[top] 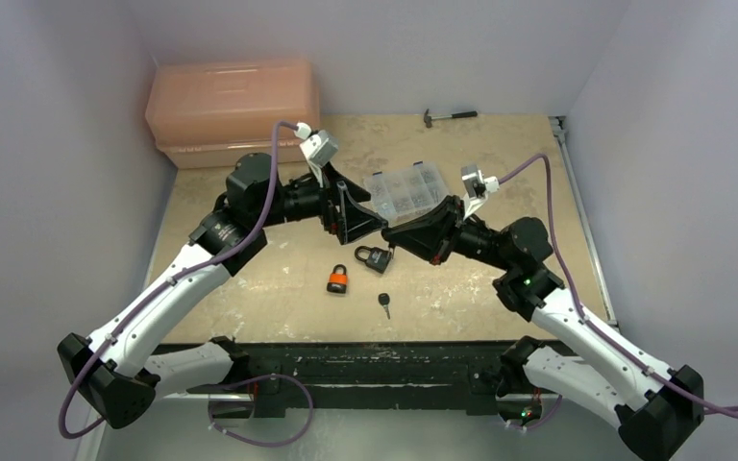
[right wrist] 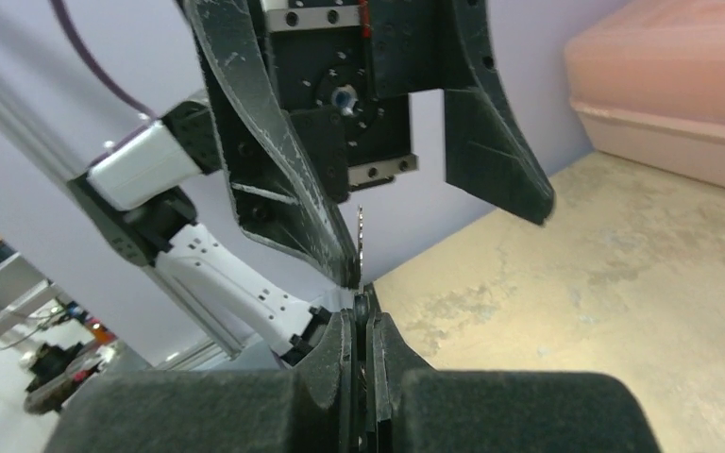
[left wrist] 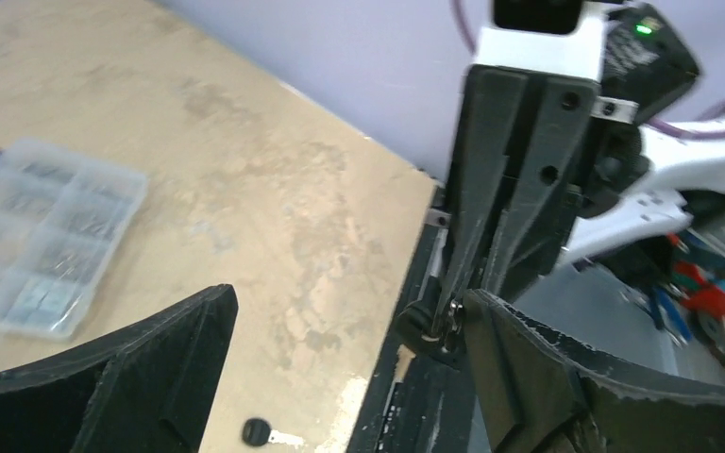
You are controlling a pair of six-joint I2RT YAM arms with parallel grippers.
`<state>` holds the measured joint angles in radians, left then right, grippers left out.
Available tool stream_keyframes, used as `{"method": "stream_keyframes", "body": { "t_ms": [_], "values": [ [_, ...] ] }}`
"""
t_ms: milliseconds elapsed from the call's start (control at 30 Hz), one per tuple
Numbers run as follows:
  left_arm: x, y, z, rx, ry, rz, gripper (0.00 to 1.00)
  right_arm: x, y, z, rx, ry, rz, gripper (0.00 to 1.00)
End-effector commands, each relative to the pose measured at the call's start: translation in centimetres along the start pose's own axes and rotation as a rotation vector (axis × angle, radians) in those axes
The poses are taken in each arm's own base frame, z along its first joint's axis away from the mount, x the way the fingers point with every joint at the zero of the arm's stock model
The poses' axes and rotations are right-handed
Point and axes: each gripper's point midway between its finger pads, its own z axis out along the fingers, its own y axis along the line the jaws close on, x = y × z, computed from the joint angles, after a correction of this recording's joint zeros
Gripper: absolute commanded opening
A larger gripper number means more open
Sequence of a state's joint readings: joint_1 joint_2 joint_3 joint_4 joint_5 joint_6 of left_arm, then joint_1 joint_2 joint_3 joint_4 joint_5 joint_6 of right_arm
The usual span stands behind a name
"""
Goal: Unlock with the key
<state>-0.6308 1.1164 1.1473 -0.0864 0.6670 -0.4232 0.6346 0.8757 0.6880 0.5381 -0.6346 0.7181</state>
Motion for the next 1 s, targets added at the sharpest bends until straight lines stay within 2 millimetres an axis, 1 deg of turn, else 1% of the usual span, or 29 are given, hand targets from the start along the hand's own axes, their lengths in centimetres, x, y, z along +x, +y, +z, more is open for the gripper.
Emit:
{"method": "stream_keyframes", "body": {
  "t_ms": [0,67,100,267,367,433,633,767,867,967],
  "values": [
    [-0.9,4.6,-2.1,-0.331,-0.049,0.001,0.99,0.6,-3.1,-0.9,0.17,-0.022,0.012,0.0],
    [-0.3,6.5,-3.0,-0.449,-0.052,-0.017,0.99,1.0,-4.0,-1.0,0.214,-0.012,0.025,0.0],
    [-0.1,7.1,-3.3,-0.482,-0.048,-0.017,0.99,1.2,-4.3,-1.1,0.23,-0.009,0.03,0.0],
    [1.5,8.2,-4.1,-0.544,0.0,-0.018,0.99,1.6,-6.4,-1.8,0.345,-0.012,0.055,0.0],
    [2.9,8.9,-4.7,-0.582,0.044,-0.023,0.99,1.8,-8.0,-2.7,0.45,-0.024,0.064,0.0],
    [4.1,9.4,-5.0,-0.603,0.077,-0.03,0.98,1.9,-8.8,-3.3,0.505,-0.029,0.065,0.0],
    [8.7,11.2,-5.3,-0.652,0.178,-0.088,0.95,2.6,-10.5,-5.2,0.624,-0.035,0.061,0.0],
    [12.2,13.4,-5.7,-0.74,0.238,-0.16,0.94,3.0,-11.3,-6.4,0.689,-0.037,0.061,0.0],
    [15.4,14.8,-5.5,-0.774,0.318,-0.208,0.89,3.3,-11.8,-7.1,0.724,-0.036,0.058,0.0],
    [17.9,16.2,-5.7,-0.829,0.373,-0.244,0.86,3.7,-12.1,-7.6,0.746,-0.027,0.056,0.0]
  ]
}}
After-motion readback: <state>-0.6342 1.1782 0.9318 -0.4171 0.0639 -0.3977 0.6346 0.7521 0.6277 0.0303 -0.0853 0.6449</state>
